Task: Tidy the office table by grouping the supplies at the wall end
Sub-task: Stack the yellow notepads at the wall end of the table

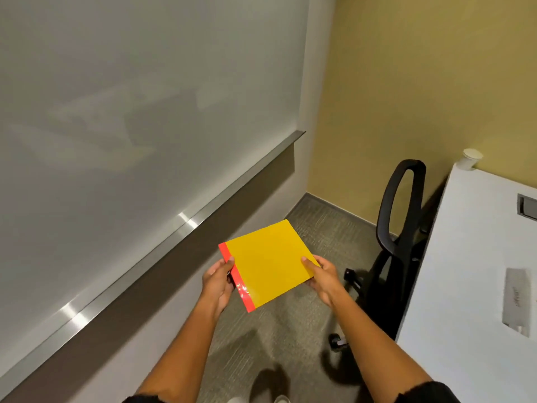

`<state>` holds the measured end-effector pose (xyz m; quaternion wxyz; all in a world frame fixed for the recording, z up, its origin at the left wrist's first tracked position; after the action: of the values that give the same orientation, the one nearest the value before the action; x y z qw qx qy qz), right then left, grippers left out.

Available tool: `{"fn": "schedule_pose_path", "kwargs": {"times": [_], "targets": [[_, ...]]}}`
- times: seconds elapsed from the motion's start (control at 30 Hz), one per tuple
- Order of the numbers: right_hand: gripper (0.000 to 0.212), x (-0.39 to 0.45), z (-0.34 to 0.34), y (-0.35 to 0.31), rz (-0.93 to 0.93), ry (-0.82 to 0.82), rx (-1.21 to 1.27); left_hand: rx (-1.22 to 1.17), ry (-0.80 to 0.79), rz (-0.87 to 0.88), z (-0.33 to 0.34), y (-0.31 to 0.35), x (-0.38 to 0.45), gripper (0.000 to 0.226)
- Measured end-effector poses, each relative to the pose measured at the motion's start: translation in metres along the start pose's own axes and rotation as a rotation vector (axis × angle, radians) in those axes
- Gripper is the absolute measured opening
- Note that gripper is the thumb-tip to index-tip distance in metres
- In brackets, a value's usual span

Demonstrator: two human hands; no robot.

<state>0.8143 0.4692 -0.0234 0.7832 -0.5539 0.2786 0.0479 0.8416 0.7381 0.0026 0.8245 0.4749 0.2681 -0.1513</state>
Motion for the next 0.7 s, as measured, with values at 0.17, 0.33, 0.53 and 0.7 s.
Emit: {"fn": "schedule_pose_path", "kwargs": {"times": [0.17, 0.33, 0.53, 0.7], "targets": [[0.027, 0.059, -0.001, -0.029, 0.037, 0.115, 0.159, 0.124, -0.283, -0.131, 0.078, 0.027, 0.06, 0.047], [0.032, 0.133, -0.002, -0.066, 0.007, 0.293, 0.35, 0.328, -0.496, -0.333, 0.148, 0.046, 0.143, 0.06], [0.03, 0.19, -0.002, -0.109, -0.091, 0.516, 0.515, 0.454, -0.646, -0.466, 0.22, 0.074, 0.22, 0.074], [0.026, 0.22, -0.009, -0.15, -0.193, 0.611, 0.606, 0.353, -0.59, -0.422, 0.282, 0.079, 0.278, 0.048]]}}
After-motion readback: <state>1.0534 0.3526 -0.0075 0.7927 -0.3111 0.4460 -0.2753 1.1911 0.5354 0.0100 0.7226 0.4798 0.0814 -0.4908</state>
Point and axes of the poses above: each hand's wrist, its own x-axis towards the middle knuckle, its own z-axis out of the palm, y = z × x, the point moved 10 cm from there along x, towards the middle knuckle, and after that the axes turned 3 degrees about -z, right-handed, at the moved point
